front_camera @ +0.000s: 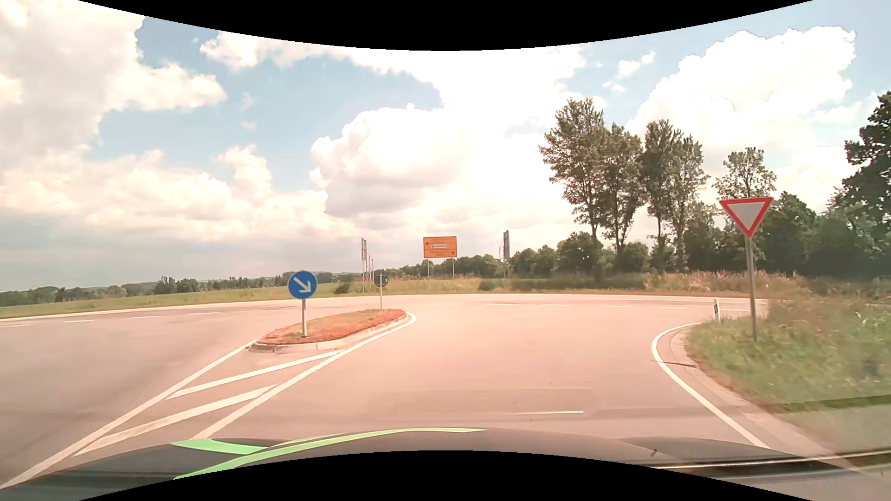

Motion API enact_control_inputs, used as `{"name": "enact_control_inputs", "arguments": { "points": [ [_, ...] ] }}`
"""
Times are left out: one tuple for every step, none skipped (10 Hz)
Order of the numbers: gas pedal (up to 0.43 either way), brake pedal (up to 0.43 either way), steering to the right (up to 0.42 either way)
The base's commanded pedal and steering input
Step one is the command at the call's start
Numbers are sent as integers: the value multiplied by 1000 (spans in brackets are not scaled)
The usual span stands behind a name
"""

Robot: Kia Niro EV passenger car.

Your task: Follow the waypoints while adhering to traffic rules and regulations

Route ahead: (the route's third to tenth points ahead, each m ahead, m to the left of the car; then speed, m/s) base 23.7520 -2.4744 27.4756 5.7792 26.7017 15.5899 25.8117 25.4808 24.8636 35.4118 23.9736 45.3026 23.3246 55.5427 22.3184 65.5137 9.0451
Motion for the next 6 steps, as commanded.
{"name": "enact_control_inputs", "arguments": {
  "points": [
    [0,244,30],
    [0,250,30],
    [0,250,30],
    [0,256,29],
    [0,256,28],
    [0,268,26]
  ]
}}
